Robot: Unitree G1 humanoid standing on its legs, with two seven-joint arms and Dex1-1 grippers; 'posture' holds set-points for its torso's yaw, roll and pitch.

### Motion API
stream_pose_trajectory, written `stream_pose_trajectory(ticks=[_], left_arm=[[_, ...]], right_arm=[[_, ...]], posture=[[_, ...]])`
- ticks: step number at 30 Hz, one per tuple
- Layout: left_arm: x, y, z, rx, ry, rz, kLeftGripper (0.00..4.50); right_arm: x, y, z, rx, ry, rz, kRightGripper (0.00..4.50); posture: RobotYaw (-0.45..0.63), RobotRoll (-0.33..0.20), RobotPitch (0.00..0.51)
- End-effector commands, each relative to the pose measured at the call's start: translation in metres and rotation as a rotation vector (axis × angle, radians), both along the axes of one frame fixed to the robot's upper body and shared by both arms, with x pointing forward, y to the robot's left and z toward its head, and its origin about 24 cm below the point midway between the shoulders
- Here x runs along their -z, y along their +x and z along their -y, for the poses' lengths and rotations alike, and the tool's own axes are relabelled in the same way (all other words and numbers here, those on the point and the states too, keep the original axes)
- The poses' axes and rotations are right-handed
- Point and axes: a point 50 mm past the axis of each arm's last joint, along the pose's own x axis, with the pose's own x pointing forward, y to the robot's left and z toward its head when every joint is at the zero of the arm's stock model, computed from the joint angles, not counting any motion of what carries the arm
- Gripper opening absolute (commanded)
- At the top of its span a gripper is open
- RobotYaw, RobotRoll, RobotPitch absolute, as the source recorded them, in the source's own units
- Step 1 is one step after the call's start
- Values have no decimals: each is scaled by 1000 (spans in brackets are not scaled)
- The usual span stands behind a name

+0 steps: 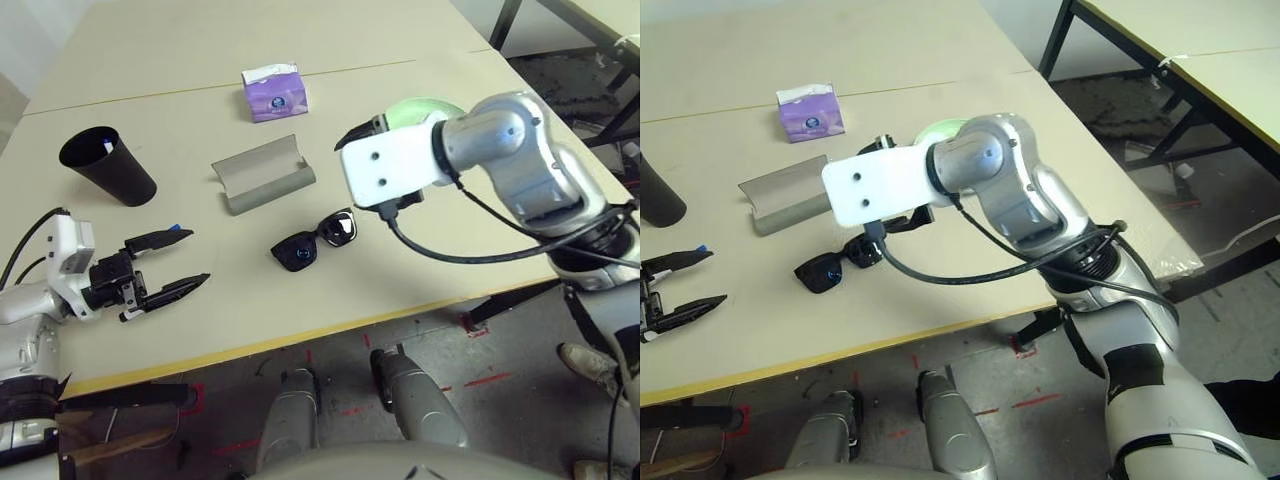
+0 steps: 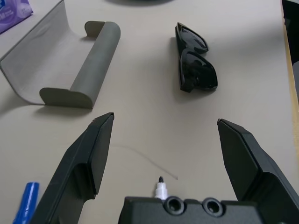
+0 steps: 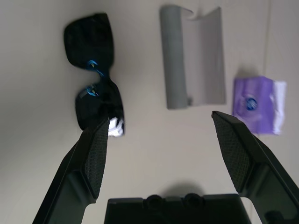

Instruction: Organize and tidy the items on the table.

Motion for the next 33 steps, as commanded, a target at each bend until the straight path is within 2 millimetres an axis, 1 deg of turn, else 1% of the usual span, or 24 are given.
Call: stream_pose_trajectory(ticks=[1,8,11,17,22,28,33], left_arm=[[1,-5,-2,-12,7,1,4500],[2,-6,0,-19,1,3,4500],[3,-6,1,-22,-2,7,4500],[3,-6,2,-26,-7,11,4500],[3,-7,2,-31,-9,12,4500],[4,-9,1,-40,-10,11,4500],[4,-10,-1,-46,-9,10,4500]], right_arm=[[5,-1,-18,-38,-6,-7,4451],[21,3,-42,-43,18,-58,4451],[33,7,-49,-31,16,-87,4451],[56,15,-43,-4,-35,-121,4451],[66,16,-42,4,-57,-146,4451],[74,16,-43,5,-72,-166,4451],[73,14,-50,-3,-79,-182,4451]], posture=[[-136,0,173],[-129,0,177],[-125,0,178],[-119,0,179],[-113,0,183],[-109,0,184],[-108,0,185]])
